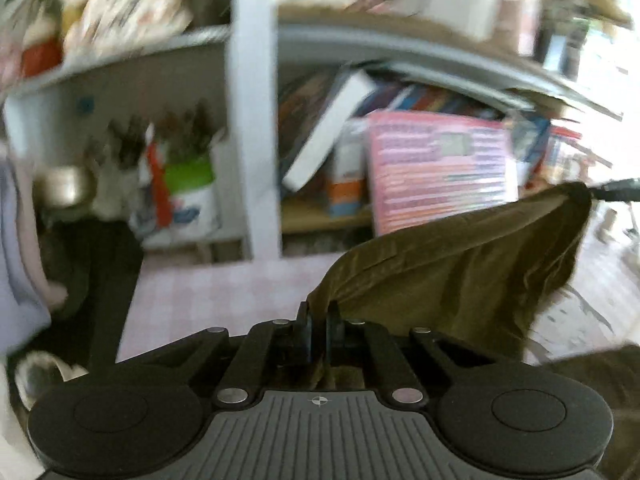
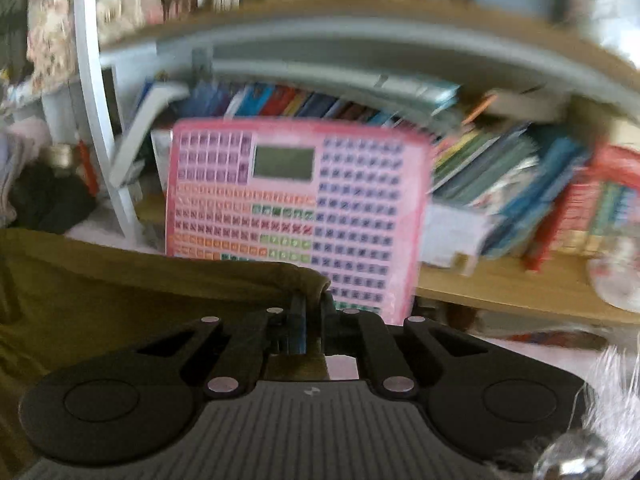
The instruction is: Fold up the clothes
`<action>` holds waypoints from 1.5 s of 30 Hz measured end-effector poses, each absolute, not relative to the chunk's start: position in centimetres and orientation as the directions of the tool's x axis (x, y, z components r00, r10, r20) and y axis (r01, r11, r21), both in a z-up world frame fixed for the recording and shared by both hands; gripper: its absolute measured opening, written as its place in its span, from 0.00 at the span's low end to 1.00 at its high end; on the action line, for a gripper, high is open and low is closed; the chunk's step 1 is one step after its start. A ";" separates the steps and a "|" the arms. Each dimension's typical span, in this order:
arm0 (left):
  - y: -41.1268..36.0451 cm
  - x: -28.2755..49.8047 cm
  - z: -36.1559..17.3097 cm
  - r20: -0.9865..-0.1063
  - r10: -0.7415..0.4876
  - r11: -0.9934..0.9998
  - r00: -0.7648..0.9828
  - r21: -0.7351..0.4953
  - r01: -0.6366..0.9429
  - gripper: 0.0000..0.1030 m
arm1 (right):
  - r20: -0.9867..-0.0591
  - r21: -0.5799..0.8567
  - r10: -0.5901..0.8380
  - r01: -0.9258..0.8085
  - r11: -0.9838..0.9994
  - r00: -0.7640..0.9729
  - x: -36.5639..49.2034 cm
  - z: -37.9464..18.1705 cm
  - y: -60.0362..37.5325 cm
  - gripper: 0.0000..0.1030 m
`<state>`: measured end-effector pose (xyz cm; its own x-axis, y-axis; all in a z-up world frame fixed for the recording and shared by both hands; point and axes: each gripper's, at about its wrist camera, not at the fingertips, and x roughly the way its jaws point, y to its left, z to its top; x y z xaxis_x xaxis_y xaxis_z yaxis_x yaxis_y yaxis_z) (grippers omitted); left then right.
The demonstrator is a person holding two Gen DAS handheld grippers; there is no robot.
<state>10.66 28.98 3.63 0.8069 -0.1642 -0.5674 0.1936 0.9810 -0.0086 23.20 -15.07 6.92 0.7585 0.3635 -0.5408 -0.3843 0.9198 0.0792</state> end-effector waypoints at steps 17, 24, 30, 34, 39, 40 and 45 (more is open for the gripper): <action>28.9 -7.7 -3.5 -0.676 -0.289 0.957 0.678 -0.224 0.184 0.38 | -0.740 0.042 0.069 -0.057 0.998 0.669 -8.7 -1.3 -17.9 0.40; 33.9 -9.8 -5.8 -0.583 -0.443 0.717 0.681 -0.687 -0.121 0.51 | -0.729 0.494 0.293 0.179 0.851 0.618 -12.0 -2.2 -19.0 0.57; 35.1 -7.8 -11.6 -0.382 -0.531 0.150 0.756 -0.921 -0.360 0.69 | -0.631 0.748 0.377 0.403 0.528 0.678 -9.8 -4.0 -20.4 0.60; 34.3 -5.5 -12.5 -0.415 -0.461 0.099 0.785 -0.902 -0.420 0.45 | -0.656 0.746 0.346 0.507 0.431 0.671 -7.5 -5.3 -21.0 0.22; 33.8 0.4 -5.6 -0.437 -0.412 0.376 0.800 -0.881 -0.288 0.04 | -0.570 0.799 0.346 0.406 0.443 0.745 -4.0 -2.4 -22.1 0.02; 33.8 0.8 -3.7 -0.400 -0.409 0.399 0.820 -0.887 -0.234 0.04 | -0.524 0.816 0.340 0.346 0.463 0.781 -3.4 -0.7 -22.2 0.02; 34.2 -0.6 -1.1 -0.339 -0.463 0.486 0.819 -0.870 -0.085 0.05 | -0.396 0.811 0.320 0.165 0.561 0.861 -3.8 4.5 -22.3 0.02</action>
